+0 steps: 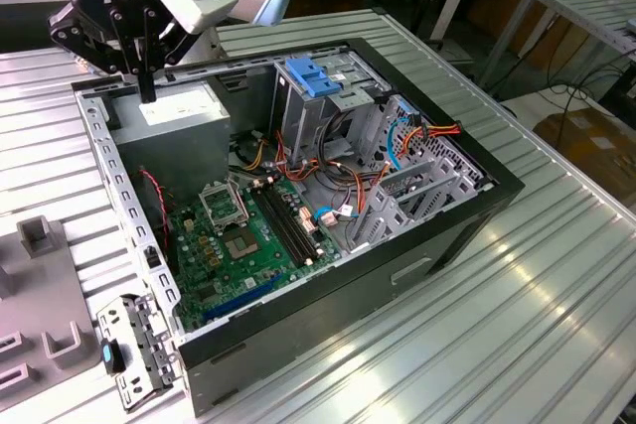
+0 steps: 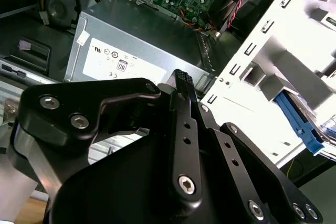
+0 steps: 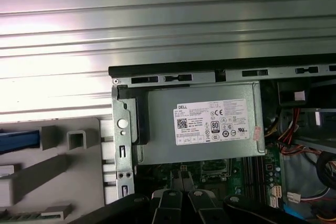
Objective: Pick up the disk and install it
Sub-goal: 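Reach for the disk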
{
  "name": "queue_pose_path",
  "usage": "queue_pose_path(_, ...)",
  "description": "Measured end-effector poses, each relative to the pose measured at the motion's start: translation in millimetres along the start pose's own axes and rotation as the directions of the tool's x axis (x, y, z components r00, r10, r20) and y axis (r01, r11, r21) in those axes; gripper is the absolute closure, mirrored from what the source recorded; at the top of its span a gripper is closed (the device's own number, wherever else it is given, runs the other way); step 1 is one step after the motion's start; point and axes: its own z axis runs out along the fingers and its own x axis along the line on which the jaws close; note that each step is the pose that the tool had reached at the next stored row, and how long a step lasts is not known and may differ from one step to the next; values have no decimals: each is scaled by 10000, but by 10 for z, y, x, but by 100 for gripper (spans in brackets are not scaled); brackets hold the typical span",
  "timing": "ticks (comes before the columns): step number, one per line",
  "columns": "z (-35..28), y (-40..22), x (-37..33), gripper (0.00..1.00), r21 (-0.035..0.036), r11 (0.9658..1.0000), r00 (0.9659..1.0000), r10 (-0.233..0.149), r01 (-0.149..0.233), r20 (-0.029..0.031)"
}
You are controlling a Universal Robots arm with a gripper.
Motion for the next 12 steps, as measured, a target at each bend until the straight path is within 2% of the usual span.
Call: queue_pose_path(12,-3,-10,130,89,0,10000,10000,1,-1,0)
